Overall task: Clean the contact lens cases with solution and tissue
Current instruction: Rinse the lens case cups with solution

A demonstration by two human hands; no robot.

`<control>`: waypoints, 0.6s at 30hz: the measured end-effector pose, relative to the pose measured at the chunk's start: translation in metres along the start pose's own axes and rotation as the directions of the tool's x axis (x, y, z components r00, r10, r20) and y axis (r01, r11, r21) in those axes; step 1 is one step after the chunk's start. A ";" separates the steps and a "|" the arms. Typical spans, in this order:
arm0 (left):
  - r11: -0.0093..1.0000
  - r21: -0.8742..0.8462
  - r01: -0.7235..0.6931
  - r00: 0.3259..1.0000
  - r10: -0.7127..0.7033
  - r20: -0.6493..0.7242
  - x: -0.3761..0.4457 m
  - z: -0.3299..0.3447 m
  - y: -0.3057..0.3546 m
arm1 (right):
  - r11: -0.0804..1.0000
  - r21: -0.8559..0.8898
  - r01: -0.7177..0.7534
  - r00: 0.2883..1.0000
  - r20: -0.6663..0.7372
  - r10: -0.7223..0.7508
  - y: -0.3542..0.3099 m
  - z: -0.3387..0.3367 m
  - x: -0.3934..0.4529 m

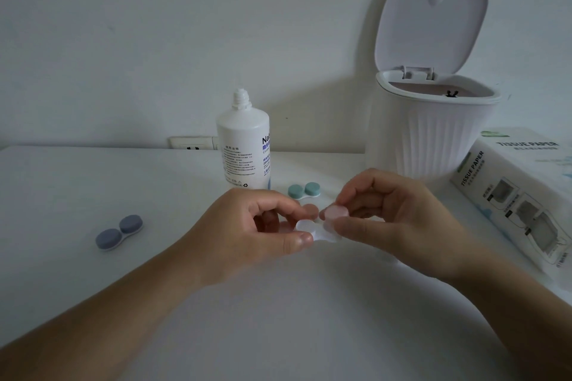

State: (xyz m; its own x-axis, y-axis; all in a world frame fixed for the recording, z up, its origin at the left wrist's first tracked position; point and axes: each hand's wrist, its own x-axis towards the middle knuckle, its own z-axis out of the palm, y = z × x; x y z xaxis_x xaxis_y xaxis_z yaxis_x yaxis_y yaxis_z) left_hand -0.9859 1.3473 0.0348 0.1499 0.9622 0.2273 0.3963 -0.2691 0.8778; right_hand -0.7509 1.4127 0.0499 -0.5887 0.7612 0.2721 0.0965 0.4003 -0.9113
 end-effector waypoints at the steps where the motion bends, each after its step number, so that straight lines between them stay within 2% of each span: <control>1: 1.000 0.002 0.002 1.000 -0.002 -0.004 0.000 -0.001 0.000 | 0.999 -0.032 0.005 1.000 0.025 -0.004 0.001 0.000 0.000; 4: 1.000 0.005 0.006 1.000 -0.005 -0.021 0.000 -0.001 -0.001 | 0.991 -0.132 0.030 0.995 0.095 -0.017 0.004 -0.001 -0.001; 10: 1.000 -0.007 -0.013 1.000 0.013 -0.004 0.001 -0.002 -0.001 | 0.974 -0.213 0.075 0.991 0.125 -0.049 0.002 0.001 -0.001; 14: 1.000 -0.018 -0.015 1.000 0.015 0.006 0.000 -0.002 -0.001 | 0.952 -0.291 0.094 0.992 0.113 -0.063 0.000 0.002 -0.002; 18: 0.999 -0.035 -0.015 1.000 0.016 0.025 0.001 0.001 -0.001 | 0.922 -0.374 0.098 0.995 0.034 -0.092 0.001 0.007 -0.003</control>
State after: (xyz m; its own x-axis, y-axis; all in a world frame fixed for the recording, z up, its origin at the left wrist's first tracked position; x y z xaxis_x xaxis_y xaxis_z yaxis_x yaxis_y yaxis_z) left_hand -0.9858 1.3485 0.0336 0.1790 0.9564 0.2307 0.3619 -0.2820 0.8885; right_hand -0.7552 1.4074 0.0457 -0.6222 0.7032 0.3439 0.3316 0.6347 -0.6980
